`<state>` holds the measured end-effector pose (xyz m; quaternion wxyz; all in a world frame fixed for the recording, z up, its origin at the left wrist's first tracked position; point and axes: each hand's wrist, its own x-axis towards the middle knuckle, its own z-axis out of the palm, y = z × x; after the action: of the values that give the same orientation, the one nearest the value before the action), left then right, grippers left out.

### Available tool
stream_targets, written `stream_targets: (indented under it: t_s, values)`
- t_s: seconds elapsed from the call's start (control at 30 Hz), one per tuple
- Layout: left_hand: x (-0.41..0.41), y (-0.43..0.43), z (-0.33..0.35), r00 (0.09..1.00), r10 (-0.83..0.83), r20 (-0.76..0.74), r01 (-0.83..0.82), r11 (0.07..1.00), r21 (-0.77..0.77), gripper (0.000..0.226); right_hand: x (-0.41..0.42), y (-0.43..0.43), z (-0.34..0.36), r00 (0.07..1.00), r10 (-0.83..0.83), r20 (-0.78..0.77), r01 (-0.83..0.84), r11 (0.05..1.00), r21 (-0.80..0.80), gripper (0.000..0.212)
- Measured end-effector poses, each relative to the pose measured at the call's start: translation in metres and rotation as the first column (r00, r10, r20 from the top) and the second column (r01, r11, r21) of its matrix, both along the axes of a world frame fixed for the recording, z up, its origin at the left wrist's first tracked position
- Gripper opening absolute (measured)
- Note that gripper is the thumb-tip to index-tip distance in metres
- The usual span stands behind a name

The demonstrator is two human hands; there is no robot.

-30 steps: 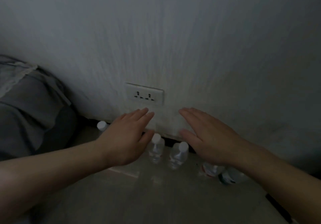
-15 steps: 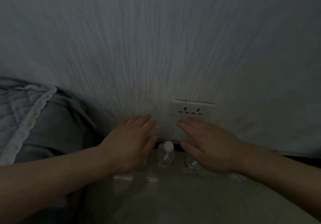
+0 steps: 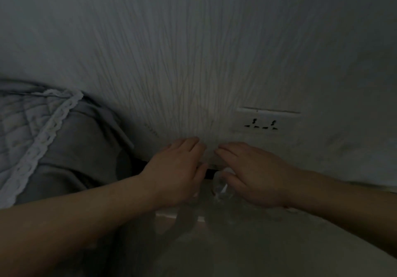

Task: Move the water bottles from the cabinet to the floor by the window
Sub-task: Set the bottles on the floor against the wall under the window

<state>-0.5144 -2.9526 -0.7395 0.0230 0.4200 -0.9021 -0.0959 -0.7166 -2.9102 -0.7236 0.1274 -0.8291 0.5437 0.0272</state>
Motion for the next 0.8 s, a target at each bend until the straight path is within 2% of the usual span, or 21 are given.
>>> stream_targets:
  t_s: [0.37, 0.5, 0.63, 0.8]
  values:
    - [-0.006, -0.005, -0.028, 0.986, 0.113, 0.120, -0.113, 0.994, -0.011, 0.056, -0.007, -0.014, -0.043, 0.994, 0.035, 0.106, -0.033, 0.999, -0.022, 0.045]
    - [-0.007, -0.011, -0.047, 0.985, 0.121, 0.125, -0.124, 0.992, 0.019, 0.055, -0.008, -0.016, -0.055, 0.990, 0.037, 0.139, -0.036, 0.999, -0.013, 0.041]
    - [-0.005, -0.012, -0.057, 0.986, 0.150, 0.075, -0.157, 0.982, 0.104, 0.039, -0.025, -0.015, -0.067, 0.986, 0.001, 0.166, -0.006, 0.999, 0.032, 0.044]
    - [0.000, -0.008, -0.062, 0.986, 0.133, 0.102, -0.143, 0.985, 0.095, 0.045, -0.030, -0.016, -0.081, 0.983, -0.006, 0.183, -0.004, 0.998, 0.056, 0.037]
